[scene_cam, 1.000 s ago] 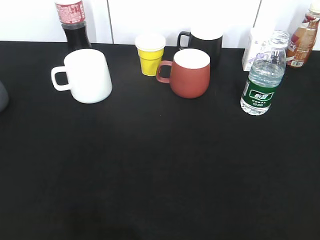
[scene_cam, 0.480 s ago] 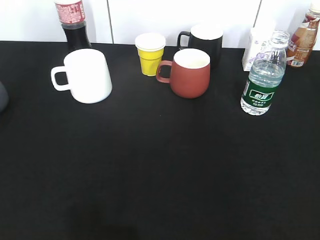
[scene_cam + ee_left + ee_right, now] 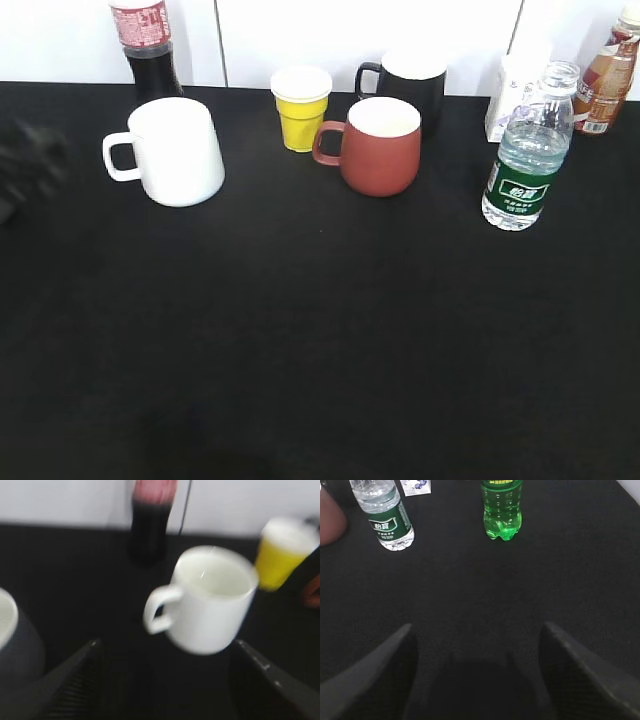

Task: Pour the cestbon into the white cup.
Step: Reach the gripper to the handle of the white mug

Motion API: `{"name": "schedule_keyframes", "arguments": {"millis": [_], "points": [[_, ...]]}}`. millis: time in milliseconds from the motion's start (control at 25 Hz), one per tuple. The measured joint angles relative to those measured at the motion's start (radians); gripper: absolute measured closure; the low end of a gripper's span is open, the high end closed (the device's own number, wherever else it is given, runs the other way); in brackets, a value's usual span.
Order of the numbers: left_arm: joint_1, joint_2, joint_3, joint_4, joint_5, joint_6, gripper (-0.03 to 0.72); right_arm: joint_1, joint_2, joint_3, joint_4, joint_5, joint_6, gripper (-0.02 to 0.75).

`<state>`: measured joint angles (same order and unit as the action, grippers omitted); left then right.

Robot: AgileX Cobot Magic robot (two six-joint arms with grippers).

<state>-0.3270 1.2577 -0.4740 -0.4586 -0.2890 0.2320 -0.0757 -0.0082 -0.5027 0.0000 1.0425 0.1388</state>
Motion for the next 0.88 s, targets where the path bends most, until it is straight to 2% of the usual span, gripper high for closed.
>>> {"name": "schedule_keyframes", "arguments": {"millis": [200, 360, 480, 560, 720, 880], "points": [[-0.003, 0.307, 0.0, 0.017, -0.32, 0.0, 0.101, 0.0, 0.0, 0.0, 0.0, 0.0, 0.0, 0.164], [-0.003, 0.416, -0.001, 0.133, -0.507, -0.029, 0.102, 0.0, 0.0, 0.0, 0.0, 0.0, 0.0, 0.164], [-0.003, 0.488, -0.002, 0.164, -0.678, -0.032, 0.103, 0.0, 0.0, 0.0, 0.0, 0.0, 0.0, 0.164], [-0.003, 0.541, -0.002, 0.188, -0.727, -0.032, 0.108, 0.0, 0.0, 0.0, 0.0, 0.0, 0.0, 0.164], [-0.003, 0.596, -0.026, 0.187, -0.776, -0.032, 0.169, 0.0, 0.0, 0.0, 0.0, 0.0, 0.0, 0.164], [-0.003, 0.64, -0.088, 0.186, -0.774, -0.032, 0.175, 0.0, 0.0, 0.0, 0.0, 0.0, 0.0, 0.164]]}}
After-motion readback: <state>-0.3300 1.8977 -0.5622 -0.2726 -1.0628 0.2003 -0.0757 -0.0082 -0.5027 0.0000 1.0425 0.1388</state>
